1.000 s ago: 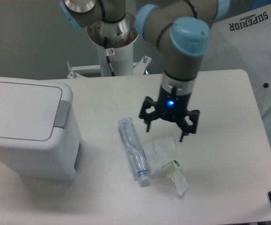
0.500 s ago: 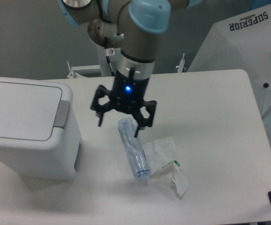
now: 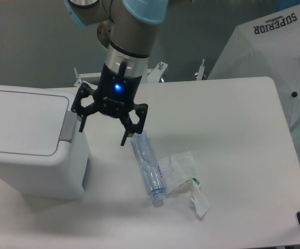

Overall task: Open the trash can
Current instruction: 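Move the gripper over to the white trash bin's lid edge, then push the gripper against the lid edge to flip the lid open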

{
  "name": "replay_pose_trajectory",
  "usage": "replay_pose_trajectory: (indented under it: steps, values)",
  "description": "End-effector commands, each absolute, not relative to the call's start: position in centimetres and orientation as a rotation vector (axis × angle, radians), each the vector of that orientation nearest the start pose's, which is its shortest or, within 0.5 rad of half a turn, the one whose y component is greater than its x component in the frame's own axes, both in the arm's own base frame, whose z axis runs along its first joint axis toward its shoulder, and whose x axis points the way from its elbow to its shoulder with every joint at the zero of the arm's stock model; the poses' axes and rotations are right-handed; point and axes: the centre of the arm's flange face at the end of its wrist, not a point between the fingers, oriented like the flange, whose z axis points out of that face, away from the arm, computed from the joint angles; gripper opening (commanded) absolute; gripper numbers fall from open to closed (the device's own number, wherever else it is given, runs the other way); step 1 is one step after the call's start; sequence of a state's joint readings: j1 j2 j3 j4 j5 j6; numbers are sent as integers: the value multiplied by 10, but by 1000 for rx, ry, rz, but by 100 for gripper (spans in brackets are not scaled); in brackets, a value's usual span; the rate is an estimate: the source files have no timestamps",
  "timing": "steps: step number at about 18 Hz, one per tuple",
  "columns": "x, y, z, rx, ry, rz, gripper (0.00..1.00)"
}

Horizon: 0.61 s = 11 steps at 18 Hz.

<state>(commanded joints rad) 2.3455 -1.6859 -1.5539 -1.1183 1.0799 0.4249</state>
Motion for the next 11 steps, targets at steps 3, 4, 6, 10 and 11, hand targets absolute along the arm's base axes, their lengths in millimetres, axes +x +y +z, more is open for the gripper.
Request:
replay_pose_trajectory:
  steps: [3, 4, 6, 10, 11]
  values:
    - [-259, 529, 495, -2555, -326, -278, 100]
    - [-258, 530, 494, -2557, -327, -278, 100]
    - [-259, 530, 492, -2560, -328, -279, 100]
    - [-258, 529, 488, -2568, -327, -278, 100]
    - [-258, 529, 488, -2569, -327, -276, 100]
